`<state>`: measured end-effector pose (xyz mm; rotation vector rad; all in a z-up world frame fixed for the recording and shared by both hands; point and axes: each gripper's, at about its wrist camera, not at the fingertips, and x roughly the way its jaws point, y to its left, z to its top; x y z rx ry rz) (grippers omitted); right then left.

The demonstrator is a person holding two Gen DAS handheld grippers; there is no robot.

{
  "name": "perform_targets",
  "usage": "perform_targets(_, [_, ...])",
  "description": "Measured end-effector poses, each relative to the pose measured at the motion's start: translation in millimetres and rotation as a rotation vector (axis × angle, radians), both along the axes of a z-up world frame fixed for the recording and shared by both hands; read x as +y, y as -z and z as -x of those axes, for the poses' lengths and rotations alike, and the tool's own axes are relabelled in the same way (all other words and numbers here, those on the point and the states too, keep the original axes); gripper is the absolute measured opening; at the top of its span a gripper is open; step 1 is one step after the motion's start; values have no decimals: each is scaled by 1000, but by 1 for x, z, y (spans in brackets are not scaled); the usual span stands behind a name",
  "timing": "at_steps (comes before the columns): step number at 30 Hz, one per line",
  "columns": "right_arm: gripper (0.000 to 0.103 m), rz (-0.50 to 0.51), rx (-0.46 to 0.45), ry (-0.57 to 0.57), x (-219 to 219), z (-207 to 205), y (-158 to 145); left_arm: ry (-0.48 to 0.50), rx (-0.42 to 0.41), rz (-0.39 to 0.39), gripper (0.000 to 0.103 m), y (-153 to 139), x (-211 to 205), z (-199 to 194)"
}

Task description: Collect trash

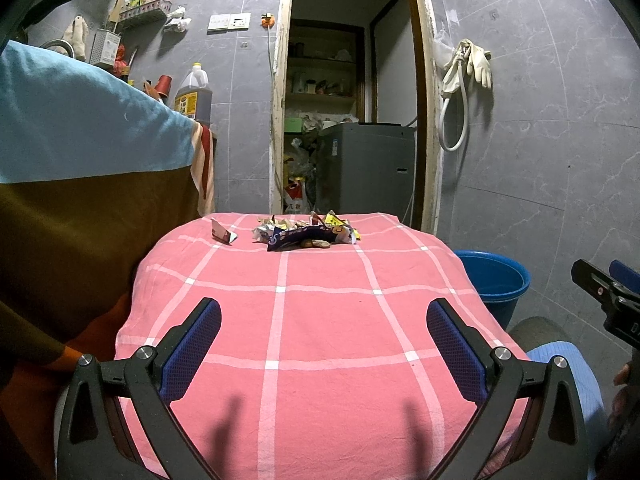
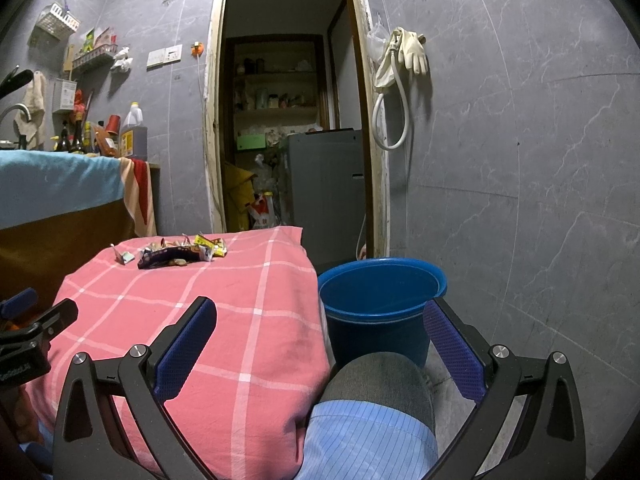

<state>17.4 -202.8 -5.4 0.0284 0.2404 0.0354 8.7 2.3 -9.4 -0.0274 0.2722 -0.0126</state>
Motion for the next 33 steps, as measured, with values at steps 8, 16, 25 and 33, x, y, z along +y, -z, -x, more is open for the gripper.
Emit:
perform_targets(8, [103,0,2,0,0,-1,1,-1,1,0,101,-1,0,0])
perform_targets(16, [103,-1,4,0,0,-1,1,-1,2,-1,101,-2,-1,1])
perform_targets(25, [103,-2,5,0,-1,-1,1,0,2,-3,101,1,-3,-1])
perform_targets(33, [103,-2,8,0,-1,-1,1,1,1,-3,101,2,-3,-1])
